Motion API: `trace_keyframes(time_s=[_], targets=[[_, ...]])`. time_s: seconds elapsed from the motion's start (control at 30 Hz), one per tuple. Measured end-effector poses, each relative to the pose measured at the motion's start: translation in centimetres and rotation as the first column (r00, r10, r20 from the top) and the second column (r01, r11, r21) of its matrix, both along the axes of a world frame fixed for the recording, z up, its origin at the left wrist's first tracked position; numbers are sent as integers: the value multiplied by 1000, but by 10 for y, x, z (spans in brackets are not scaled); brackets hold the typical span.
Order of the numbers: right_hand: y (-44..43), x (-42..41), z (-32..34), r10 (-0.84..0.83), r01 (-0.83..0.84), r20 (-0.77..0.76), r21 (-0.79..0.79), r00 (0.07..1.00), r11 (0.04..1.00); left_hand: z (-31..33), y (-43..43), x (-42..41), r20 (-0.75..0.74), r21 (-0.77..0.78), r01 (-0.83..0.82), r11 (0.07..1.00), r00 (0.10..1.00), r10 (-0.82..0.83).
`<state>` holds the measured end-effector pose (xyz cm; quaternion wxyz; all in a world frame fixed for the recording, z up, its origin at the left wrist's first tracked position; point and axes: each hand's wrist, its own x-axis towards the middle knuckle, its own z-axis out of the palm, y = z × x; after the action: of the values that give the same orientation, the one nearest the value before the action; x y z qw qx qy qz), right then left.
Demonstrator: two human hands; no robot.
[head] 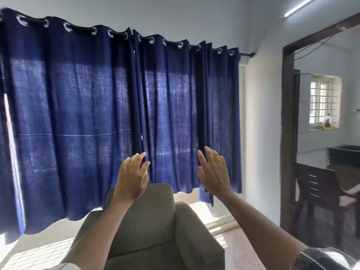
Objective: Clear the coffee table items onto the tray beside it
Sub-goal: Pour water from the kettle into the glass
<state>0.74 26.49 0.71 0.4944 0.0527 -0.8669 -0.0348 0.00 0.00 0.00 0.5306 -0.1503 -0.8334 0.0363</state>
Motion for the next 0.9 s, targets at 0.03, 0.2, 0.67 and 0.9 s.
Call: trace_keyframes(time_s=[0.03,0.2,0.67,0.9], targets=[[11,5,-1,4,-4,-10,-12,1000,1000,0,16,0,15,-17,40,999,999,-40],[88,25,-23,-7,7,-4,-52,1000,999,-7,118,3,129,24,183,983,974,-184],[393,112,-94,-25,68,162,-267,986,961,-96,448,53,502,416,257,872,735,-456],[512,142,-147,-94,197,279,-367,956,909,-157,545,46,722,455,219,863,477,-502]])
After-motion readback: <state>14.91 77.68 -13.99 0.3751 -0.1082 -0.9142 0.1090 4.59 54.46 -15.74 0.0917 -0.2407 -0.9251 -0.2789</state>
